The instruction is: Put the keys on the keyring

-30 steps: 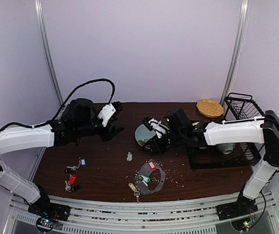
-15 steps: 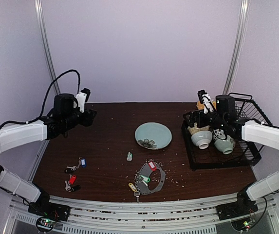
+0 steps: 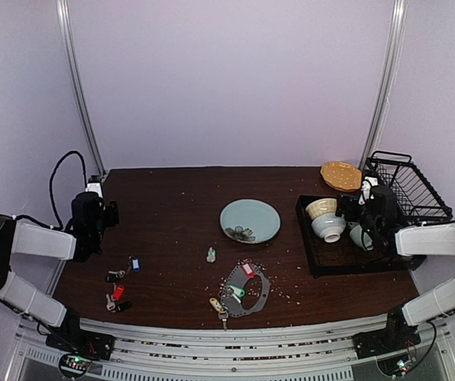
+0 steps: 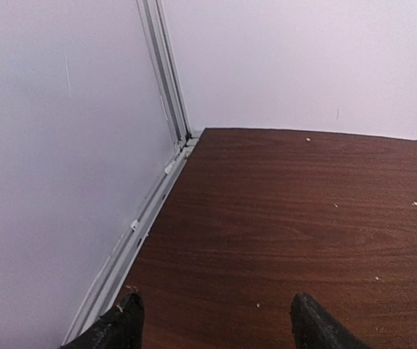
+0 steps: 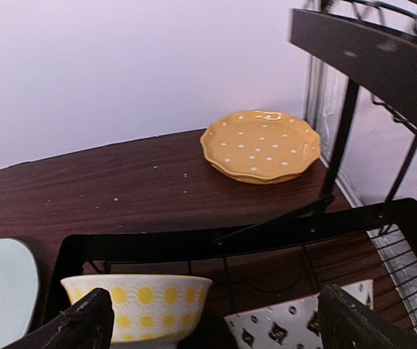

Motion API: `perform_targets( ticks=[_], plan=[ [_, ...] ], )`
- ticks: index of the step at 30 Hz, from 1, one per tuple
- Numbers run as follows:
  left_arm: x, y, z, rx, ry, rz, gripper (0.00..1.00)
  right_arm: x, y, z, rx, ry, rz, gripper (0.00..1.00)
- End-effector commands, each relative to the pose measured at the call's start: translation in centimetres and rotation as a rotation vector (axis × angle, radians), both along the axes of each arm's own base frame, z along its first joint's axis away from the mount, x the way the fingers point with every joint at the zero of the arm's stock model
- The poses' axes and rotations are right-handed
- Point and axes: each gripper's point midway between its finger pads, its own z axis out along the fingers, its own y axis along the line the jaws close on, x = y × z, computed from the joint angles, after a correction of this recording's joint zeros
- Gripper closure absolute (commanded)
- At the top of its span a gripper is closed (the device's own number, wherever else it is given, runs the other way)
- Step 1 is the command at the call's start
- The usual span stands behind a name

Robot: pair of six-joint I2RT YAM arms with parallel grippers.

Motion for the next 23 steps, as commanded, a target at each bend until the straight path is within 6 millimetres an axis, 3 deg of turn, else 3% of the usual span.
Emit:
perform_targets(
  ticks=[1,4,9,16,23],
  plan=[
    [2.3,0.0,4.8,0.079,-0.184,-0.004,0.28,-1.6,-3.5,2.5,0.020,-0.203,-0.193,0.00],
    [2.8,-0.8,5.0,0.070,-0.202,-0.049,0.28,-2.2,-5.0,2.2,0.024,-0.203,-0.282,0.00],
    [2.3,-2.0,5.8,0.075,-0.265,-0.140,0.27,-2.3,-5.8,2.0,-0.035,-0.209,-0.323,0.00],
    [3.6,-0.9,5.4,0.068,-0.287,-0.135,0.26,-3.0,-6.4,2.3,-0.052,-0.238,-0.347,0.00],
    [3.2,-0.9,5.7,0.063,-0.302,-0.140,0.26,-3.0,-6.7,2.2,-0.060,-0.228,-0.371,0.00]
  ],
)
